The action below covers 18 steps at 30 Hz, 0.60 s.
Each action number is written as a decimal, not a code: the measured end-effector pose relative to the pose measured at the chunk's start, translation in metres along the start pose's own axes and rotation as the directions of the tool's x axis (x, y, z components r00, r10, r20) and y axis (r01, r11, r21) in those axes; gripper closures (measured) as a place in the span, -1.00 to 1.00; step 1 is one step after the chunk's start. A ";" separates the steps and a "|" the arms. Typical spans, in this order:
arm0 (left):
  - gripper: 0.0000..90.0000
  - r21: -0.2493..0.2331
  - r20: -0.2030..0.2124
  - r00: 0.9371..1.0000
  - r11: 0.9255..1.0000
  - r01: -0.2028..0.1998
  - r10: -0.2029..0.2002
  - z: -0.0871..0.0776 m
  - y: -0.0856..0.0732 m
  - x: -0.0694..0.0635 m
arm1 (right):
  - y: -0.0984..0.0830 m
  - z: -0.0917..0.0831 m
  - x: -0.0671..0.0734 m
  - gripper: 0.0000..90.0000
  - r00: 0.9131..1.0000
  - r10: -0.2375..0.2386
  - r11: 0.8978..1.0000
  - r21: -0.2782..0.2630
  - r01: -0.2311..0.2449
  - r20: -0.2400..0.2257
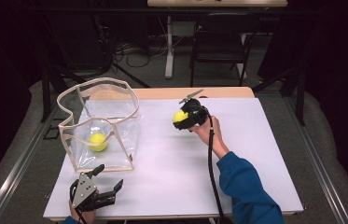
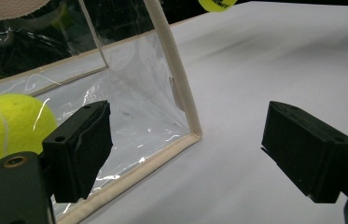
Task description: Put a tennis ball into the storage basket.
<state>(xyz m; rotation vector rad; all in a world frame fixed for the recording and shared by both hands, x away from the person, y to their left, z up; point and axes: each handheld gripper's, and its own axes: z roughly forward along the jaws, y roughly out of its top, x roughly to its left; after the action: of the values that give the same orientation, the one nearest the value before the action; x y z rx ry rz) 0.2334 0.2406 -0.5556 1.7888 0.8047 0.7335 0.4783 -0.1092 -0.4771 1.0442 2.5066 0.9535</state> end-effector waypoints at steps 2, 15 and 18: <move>-0.65 -0.002 0.001 1.000 1.000 -0.001 0.001 0.000 0.000 0.000 | 0.001 -0.001 0.001 -0.41 1.000 -0.004 1.000 -0.001 0.004 0.000; -0.65 0.000 -0.001 1.000 1.000 -0.001 0.001 0.000 0.000 0.000 | 0.008 -0.011 0.008 -0.41 0.999 -0.033 0.999 -0.007 0.033 -0.011; -0.65 0.001 -0.001 1.000 1.000 -0.007 0.007 0.000 0.000 0.000 | 0.008 -0.012 0.010 -0.41 0.999 -0.040 0.999 -0.007 0.040 -0.010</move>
<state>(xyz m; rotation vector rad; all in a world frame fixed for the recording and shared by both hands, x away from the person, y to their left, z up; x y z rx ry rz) 0.2336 0.2406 -0.5551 1.7932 0.7998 0.7386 0.4701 -0.1032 -0.4625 0.9856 2.5209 0.9585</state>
